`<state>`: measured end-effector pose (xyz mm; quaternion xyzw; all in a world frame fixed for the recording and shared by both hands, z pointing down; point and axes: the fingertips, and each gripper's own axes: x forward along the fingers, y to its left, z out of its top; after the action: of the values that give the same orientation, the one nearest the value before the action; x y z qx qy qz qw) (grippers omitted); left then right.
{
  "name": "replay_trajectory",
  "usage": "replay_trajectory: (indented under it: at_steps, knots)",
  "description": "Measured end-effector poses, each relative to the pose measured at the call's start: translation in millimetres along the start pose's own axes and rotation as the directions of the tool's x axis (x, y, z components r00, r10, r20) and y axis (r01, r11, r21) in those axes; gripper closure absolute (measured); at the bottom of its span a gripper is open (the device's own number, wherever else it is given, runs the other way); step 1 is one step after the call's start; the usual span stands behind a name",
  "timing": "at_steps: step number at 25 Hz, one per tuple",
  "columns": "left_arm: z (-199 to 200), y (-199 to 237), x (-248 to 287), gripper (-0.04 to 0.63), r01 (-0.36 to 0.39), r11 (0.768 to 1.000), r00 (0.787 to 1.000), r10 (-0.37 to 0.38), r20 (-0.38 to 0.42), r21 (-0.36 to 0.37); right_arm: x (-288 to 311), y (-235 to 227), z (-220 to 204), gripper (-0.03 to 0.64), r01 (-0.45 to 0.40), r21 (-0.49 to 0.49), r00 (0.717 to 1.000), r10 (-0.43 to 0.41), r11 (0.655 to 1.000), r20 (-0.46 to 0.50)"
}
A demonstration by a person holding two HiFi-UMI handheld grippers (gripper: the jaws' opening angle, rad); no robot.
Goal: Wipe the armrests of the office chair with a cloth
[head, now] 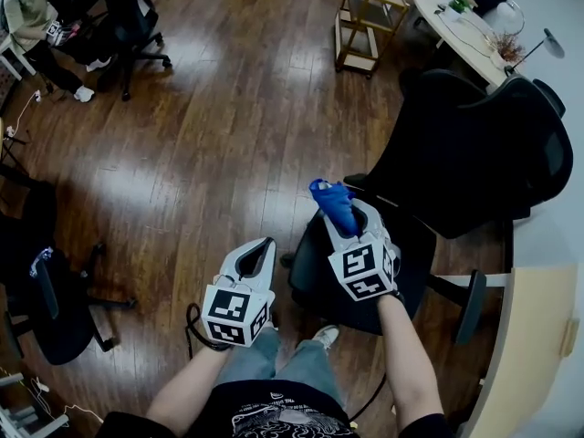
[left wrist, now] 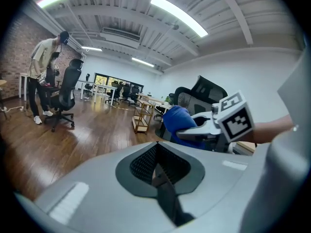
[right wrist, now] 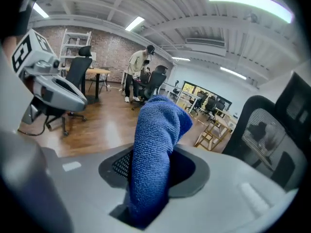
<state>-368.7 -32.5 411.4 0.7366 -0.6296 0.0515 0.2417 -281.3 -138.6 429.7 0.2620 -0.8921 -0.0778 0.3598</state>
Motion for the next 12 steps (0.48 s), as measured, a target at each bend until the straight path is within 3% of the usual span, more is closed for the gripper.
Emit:
replay_trajectory:
  at_steps: [3, 8, 12]
  knots:
    - [-0.6, 4.0, 0.2, 0.591, 0.006, 1.000, 1.000, -0.006, -0.003, -0.004, 33.7, -14.9, -3.7, 0.471, -0.008, -0.069, 0.998, 0.004, 0.998, -0.057]
    - [-2.0, 21.1, -5.8, 0.591, -0.014, 1.000, 1.000, 0.014, -0.010, -0.006, 81.0, -3.2, -11.4, 0.470, -0.095, -0.169, 0.985, 0.068, 0.981, -0.158]
    - [2.1, 26.9, -8.3, 0.591, -0.019, 1.000, 1.000, 0.019, -0.005, 0.009, 95.7, 11.1, -19.3, 0.471, -0.164, -0.179, 0.967, 0.122, 0.970, -0.224]
